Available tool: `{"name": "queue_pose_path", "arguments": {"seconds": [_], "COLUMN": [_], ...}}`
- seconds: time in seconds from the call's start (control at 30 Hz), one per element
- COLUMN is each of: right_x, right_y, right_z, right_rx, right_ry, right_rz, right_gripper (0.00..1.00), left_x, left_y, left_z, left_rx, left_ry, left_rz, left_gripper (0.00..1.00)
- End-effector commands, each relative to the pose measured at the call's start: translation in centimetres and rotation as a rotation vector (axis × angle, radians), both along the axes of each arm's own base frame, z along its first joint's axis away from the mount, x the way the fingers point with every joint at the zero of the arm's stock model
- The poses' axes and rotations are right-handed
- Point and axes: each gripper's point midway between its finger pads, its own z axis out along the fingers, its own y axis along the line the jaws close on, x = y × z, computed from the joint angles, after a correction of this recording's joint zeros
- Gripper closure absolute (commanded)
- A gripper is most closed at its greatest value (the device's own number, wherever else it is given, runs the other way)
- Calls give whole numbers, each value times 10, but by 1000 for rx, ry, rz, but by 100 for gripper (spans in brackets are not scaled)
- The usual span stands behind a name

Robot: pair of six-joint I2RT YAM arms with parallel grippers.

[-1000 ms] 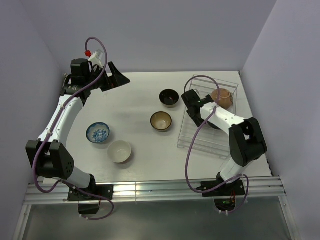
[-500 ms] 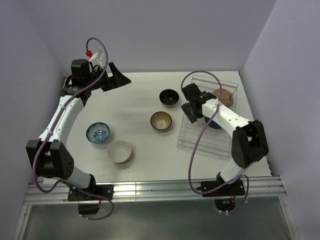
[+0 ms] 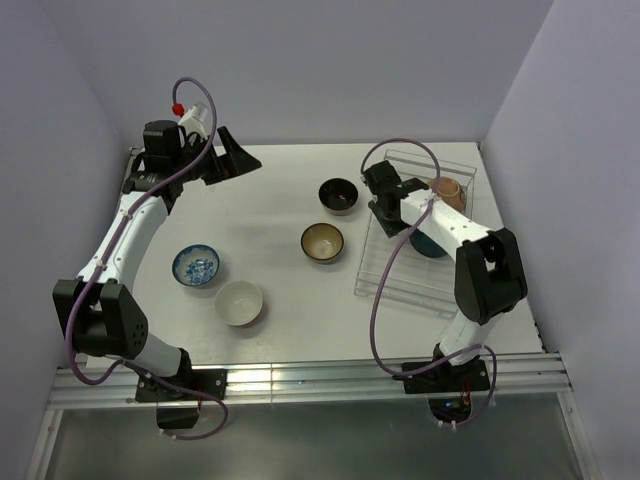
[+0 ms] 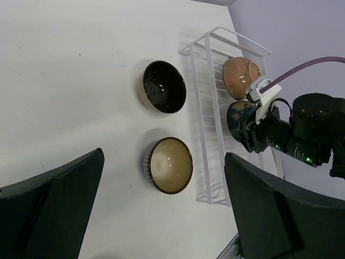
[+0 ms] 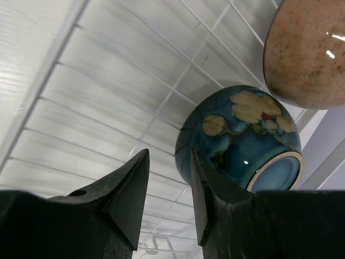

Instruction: Load the bowls into the dish rack

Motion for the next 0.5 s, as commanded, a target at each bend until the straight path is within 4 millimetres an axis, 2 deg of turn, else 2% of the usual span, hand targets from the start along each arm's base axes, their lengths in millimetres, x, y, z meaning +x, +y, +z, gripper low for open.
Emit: {"name": "queue_pose_path", "arguments": {"seconds": [0.0, 0.23, 0.47], "right_x": [4, -1, 13], "right_y": [-16, -44, -61], "right_z": [3, -8, 0], "right_rx": [-5, -26, -38], "right_ry": [0, 36, 11], "right_rz": [-37, -62, -65], "right_gripper": [57, 57, 55], "left_x": [1, 0, -2], "left_y": [6, 8, 6], "left_z": [23, 15, 9], "left_rx": [22, 37, 34], "left_ry": [-97, -90, -99], "left_rz": [23, 32, 13], "left_gripper": [1, 0, 0]}}
